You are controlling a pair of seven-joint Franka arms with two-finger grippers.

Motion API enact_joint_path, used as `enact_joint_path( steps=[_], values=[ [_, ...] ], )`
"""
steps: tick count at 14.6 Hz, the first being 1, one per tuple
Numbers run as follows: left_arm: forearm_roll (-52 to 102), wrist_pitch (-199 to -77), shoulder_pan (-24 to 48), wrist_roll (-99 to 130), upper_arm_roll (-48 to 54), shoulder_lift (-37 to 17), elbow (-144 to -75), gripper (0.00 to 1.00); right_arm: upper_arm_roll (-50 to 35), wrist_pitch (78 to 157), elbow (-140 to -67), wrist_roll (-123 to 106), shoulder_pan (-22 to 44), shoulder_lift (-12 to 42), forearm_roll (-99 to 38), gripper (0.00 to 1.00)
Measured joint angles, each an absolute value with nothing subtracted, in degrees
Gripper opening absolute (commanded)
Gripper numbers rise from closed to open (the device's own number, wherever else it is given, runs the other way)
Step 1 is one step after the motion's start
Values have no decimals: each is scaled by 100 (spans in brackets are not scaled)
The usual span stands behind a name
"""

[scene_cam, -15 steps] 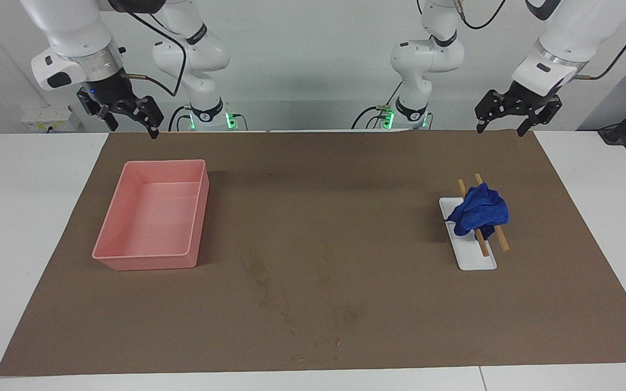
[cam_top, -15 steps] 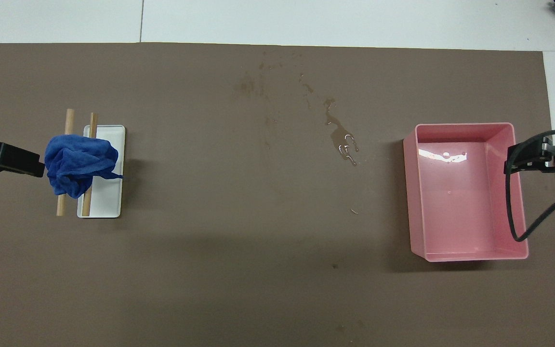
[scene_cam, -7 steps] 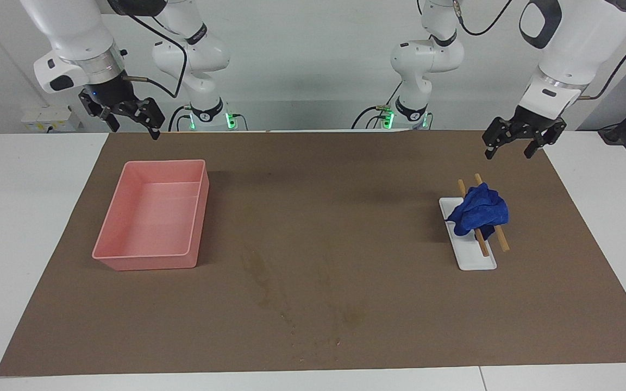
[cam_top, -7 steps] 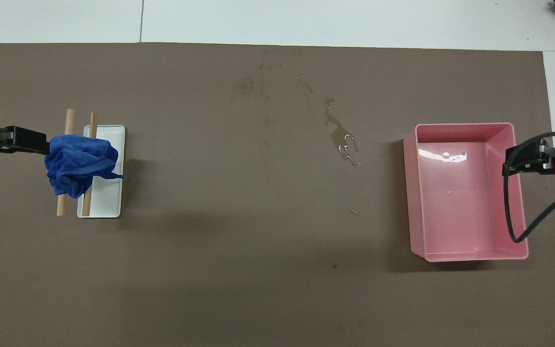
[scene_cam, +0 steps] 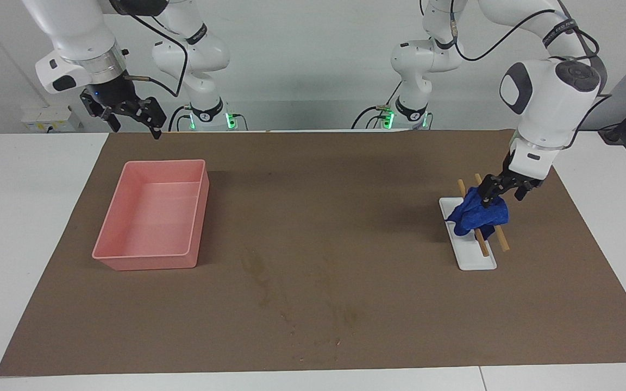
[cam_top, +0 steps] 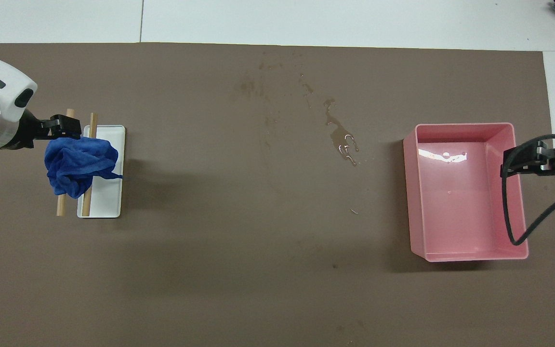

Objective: Wipe water with towel using both arms
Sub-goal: 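Grasp the blue towel with the left gripper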

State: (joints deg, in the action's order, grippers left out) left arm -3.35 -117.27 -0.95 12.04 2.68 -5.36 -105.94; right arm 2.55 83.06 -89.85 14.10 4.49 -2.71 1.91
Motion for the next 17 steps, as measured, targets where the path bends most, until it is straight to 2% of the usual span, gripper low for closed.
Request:
enact_joint_path(
  steps=[2, 3, 4, 6, 13, 17],
  values=[
    [-337, -12217, -111, 1370, 268, -538, -11031, 100, 255, 8306, -8990, 1410, 478, -273, 191, 100],
    [-337, -12393, -111, 1410, 268, -521, -11228, 96, 255, 8306, -8991, 1410, 487, -273, 191, 100],
    [-337, -12470, -111, 1441, 268, -495, -11371, 74, 255, 8306, -8992, 1410, 487, -274, 191, 100],
    [-338, -12514, -111, 1466, 268, -428, -11526, 1, 255, 8306, -9003, 1410, 487, -279, 191, 100],
    [-358, -12257, -126, 1472, 255, -293, -11392, 0, 255, 8306, -9036, 1410, 487, -308, 191, 100],
    [-179, -10968, -120, 1532, 289, -463, -10335, 0, 255, 8306, -9040, 1410, 487, -316, 191, 100]
  ],
)
